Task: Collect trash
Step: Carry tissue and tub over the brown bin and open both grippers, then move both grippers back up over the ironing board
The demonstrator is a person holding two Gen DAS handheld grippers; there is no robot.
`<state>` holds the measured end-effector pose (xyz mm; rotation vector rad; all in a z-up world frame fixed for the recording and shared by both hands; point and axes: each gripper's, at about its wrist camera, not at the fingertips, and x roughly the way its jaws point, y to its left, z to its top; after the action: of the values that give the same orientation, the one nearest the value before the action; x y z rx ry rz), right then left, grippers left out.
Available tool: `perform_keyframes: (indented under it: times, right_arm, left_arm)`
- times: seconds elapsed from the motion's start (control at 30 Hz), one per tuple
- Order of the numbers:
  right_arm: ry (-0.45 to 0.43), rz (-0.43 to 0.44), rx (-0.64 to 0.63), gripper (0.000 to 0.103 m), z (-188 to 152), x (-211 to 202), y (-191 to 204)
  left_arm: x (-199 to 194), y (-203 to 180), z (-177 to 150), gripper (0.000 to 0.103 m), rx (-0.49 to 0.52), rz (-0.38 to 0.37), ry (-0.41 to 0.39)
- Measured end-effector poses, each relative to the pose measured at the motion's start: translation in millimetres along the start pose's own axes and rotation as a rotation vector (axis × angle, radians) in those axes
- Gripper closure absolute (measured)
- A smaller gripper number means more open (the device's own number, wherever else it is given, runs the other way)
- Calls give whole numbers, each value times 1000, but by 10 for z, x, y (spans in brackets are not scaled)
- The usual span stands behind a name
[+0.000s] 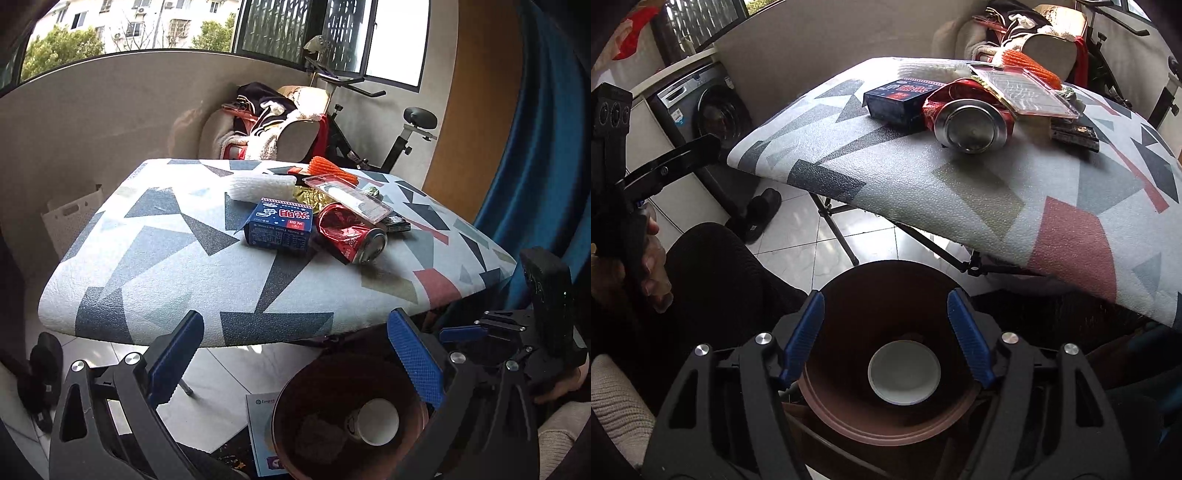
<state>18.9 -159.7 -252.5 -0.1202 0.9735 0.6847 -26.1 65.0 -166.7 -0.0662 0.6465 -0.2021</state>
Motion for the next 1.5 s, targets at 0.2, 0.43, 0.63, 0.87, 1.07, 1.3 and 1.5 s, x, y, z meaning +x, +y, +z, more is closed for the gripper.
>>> perform_keyframes:
  times: [0.2, 0.43, 0.63, 0.87, 1.07, 1.3, 1.5]
  right_arm:
    - [-1, -18, 2, 15, 3, -14, -5]
    - [-28, -63, 51, 6, 38, -86, -122]
    - [-76, -81, 83, 6, 61, -180, -218]
    - [-64, -122, 126, 6, 88, -156, -311]
    - [-80, -107, 187, 6, 73, -187, -437]
    - [-105, -119, 225, 6, 90, -232, -529]
    - [-135, -89, 240, 6, 161, -316, -657]
  left_arm:
    - [29, -17, -14, 6, 0, -1, 12]
    - [40, 85, -5, 6, -51, 3, 16]
    - [45, 108, 5, 6, -56, -1, 19]
    - [63, 127, 8, 6, -62, -2, 30]
    - [74, 133, 2, 6, -65, -1, 35]
    - [107, 139, 14, 6, -68, 3, 48]
    - [134, 168, 19, 6, -88, 0, 63]
